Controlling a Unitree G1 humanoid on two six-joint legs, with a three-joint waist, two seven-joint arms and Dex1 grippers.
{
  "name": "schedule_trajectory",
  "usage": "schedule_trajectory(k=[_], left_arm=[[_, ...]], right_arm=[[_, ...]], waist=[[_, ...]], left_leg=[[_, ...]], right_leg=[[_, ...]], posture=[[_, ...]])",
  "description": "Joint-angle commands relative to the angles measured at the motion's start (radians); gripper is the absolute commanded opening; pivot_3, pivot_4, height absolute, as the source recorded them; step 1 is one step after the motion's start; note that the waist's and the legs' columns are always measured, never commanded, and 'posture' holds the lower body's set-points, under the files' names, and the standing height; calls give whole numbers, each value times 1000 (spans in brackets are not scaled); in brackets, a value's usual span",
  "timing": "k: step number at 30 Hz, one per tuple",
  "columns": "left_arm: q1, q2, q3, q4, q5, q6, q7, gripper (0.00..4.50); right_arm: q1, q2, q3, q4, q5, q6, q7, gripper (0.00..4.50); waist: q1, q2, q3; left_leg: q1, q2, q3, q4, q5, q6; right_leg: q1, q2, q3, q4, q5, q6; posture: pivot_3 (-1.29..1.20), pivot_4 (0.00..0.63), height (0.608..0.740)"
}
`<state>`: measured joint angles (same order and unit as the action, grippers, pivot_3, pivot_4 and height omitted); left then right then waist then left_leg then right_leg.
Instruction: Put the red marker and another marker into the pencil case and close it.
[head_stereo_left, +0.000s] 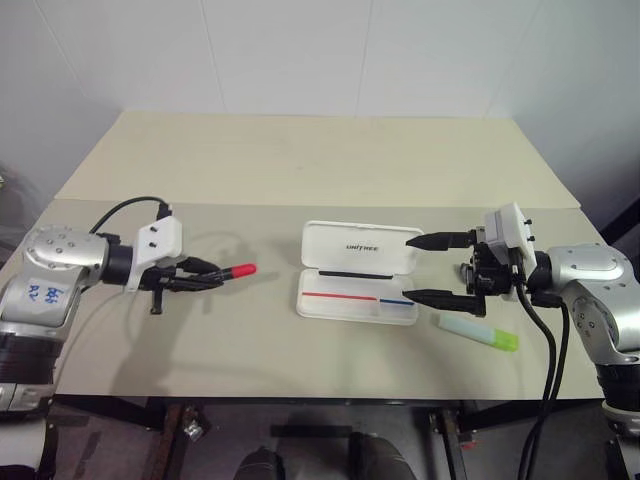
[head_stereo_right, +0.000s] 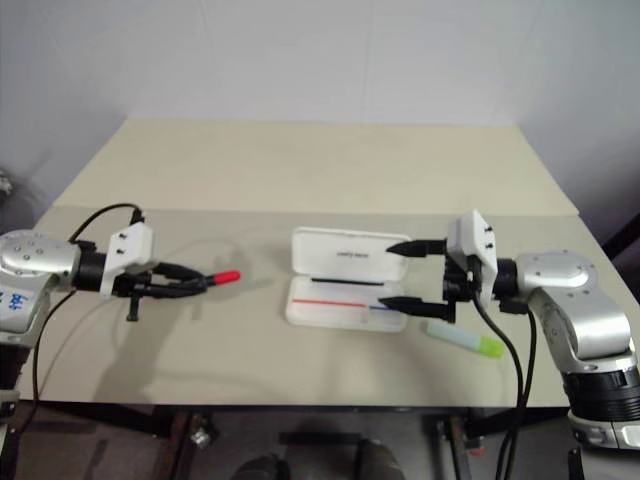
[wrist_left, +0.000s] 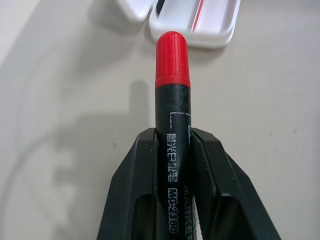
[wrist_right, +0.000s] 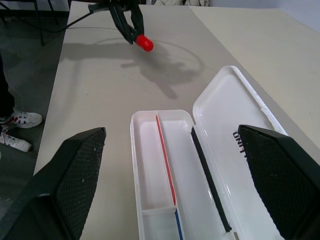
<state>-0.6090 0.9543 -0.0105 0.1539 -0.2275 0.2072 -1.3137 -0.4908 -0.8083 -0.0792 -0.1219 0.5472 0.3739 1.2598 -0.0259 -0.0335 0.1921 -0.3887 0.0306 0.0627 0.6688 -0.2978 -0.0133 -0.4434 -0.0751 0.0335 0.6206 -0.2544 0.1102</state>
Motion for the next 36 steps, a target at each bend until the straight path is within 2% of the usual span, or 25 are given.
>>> schedule_trajectory(k=[1, 11, 18, 36], left_arm=[[-75, -36, -51, -43, 8, 35, -6, 565], [-263, -231, -207, 81, 94, 106, 41, 565], [-354, -357, -269, 179, 141, 102, 44, 565], [-445, -592, -337, 366, 225, 49, 116, 565]], right_arm=[[-6, -29, -24, 5, -9, -10, 5, 4500], [54, -75, -66, -4, -19, -16, 0, 4500], [113, -88, -100, -41, -12, -14, -33, 4500], [185, -70, -123, -136, 21, 8, -123, 4500]], waist=[[2, 0, 0], [1, 0, 0], [-1, 0, 0], [1, -1, 0]], left_leg=[[0, 0, 0, 0, 0, 0], [-1, 0, 0, 2, 0, 0], [-2, 0, 0, 6, -1, 1], [-4, -1, 0, 12, -1, 3]], right_leg=[[0, 0, 0, 0, 0, 0], [0, 2, 2, 0, 1, 2], [0, 2, 2, 0, 2, 3], [1, 3, 6, -1, 4, 6]], posture=[[0, 150, 740], [0, 150, 740], [0, 150, 740], [0, 150, 740]])
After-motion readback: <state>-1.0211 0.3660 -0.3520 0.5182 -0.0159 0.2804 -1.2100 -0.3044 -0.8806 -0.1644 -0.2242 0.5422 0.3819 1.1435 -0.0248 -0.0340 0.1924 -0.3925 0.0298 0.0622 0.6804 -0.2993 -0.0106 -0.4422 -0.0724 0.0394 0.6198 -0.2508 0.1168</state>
